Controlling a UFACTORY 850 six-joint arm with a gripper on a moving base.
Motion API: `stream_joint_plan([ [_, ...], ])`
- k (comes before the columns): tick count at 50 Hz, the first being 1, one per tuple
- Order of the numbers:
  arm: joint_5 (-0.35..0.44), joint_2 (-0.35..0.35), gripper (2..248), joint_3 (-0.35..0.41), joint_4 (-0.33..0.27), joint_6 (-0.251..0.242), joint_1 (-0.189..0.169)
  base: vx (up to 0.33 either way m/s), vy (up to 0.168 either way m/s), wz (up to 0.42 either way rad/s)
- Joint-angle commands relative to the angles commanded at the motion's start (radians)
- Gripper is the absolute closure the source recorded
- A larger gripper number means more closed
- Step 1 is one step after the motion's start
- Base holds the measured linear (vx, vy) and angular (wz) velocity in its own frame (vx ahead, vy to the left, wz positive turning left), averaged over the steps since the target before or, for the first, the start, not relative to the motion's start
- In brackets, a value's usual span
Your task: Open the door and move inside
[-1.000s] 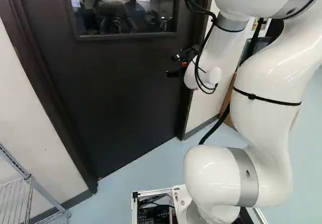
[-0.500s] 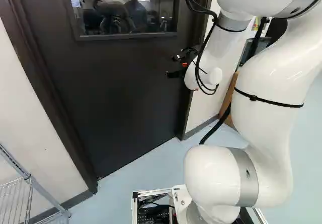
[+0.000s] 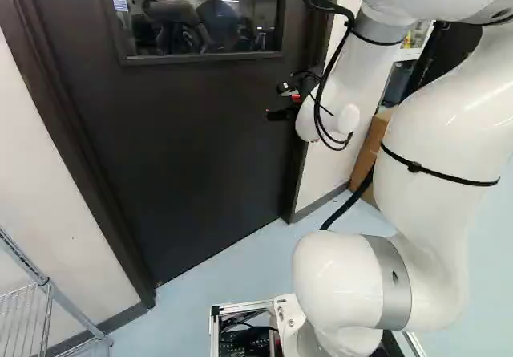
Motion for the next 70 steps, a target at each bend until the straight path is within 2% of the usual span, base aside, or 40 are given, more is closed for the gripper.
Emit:
stream_joint_plan([
  [35, 0.0, 0.058, 3, -0.026, 0.0, 0.0, 0.002, 0.0, 0.0, 0.0],
  [70, 0.0, 0.002, 3, -0.107, 0.0, 0.0, 0.012, 0.0, 0.0, 0.0],
])
